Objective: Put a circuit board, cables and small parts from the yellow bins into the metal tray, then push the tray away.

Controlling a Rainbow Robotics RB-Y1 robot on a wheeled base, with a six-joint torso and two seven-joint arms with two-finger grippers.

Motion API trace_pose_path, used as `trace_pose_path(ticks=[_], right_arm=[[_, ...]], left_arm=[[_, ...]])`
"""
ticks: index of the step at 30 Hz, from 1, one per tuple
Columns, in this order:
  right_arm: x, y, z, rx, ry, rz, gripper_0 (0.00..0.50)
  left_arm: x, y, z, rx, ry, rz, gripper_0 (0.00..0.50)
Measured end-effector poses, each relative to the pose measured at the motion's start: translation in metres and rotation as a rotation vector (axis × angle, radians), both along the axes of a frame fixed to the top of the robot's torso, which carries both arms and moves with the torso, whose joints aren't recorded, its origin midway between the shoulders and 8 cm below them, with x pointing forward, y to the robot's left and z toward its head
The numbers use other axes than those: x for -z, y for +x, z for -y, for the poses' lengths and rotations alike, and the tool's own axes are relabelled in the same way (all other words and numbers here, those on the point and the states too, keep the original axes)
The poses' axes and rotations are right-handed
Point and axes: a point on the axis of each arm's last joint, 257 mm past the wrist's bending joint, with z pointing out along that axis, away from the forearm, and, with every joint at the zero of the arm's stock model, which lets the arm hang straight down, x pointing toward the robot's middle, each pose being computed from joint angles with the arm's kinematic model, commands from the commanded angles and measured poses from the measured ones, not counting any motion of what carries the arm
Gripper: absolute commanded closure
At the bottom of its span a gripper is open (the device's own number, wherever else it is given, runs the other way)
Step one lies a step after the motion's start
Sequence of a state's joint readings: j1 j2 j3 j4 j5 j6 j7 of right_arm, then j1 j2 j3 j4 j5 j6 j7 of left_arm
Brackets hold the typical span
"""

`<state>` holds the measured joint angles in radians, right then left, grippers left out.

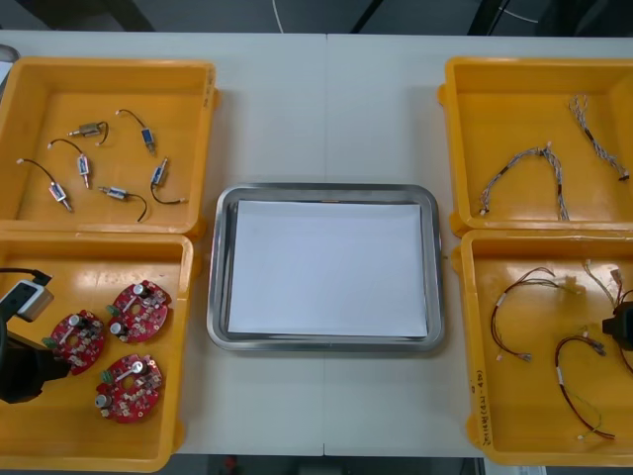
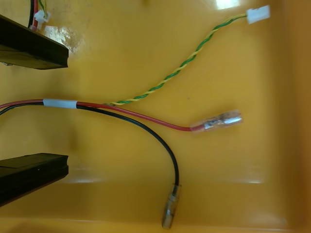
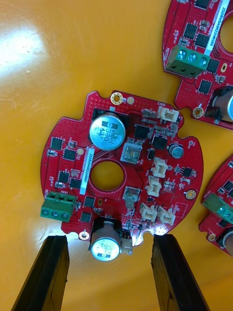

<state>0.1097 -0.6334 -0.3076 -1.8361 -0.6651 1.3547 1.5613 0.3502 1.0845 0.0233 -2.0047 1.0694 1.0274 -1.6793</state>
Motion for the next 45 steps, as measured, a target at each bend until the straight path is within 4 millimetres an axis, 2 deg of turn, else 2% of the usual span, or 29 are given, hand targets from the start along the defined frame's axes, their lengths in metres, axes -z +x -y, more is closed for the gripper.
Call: trace_pose_path(ticks=[11, 15, 26, 27, 30, 31, 44, 45], right_arm=[[0.012, -0.009, 0.0, 0.001, 0.0, -0.009, 0.0], [0.017, -0.005, 0.0, 0.003, 0.008, 0.008, 0.0], [0.015, 0.001, 0.003, -0.004, -0.001, 0.033, 0.0], [0.015, 0.001, 0.003, -0.005, -0.001, 0.032, 0.034], [0.015, 0.001, 0.003, -0.006, 0.0, 0.033, 0.446], [0.014, 0.001, 0.003, -0.006, 0.0, 0.034, 0.5], [0.013, -0.002, -0.001, -0.01, 0.02, 0.02, 0.5], [0.012, -0.004, -0.002, -0.013, 0.024, 0.01, 0.5]], left_arm=[[0.005, -0.002, 0.003, 0.002, -0.007, -0.005, 0.0], [0.01, -0.005, 0.004, 0.003, -0.01, -0.015, 0.0], [0.019, -0.009, 0.003, -0.006, -0.015, -0.028, 0.0], [0.019, -0.009, 0.003, -0.006, -0.015, -0.027, 0.0], [0.018, -0.007, 0.003, -0.005, -0.016, -0.021, 0.0], [0.017, -0.006, 0.004, -0.004, -0.016, -0.018, 0.0], [0.014, -0.003, 0.007, -0.003, -0.027, -0.013, 0.0], [0.014, -0.003, 0.007, -0.003, -0.028, -0.013, 0.033]])
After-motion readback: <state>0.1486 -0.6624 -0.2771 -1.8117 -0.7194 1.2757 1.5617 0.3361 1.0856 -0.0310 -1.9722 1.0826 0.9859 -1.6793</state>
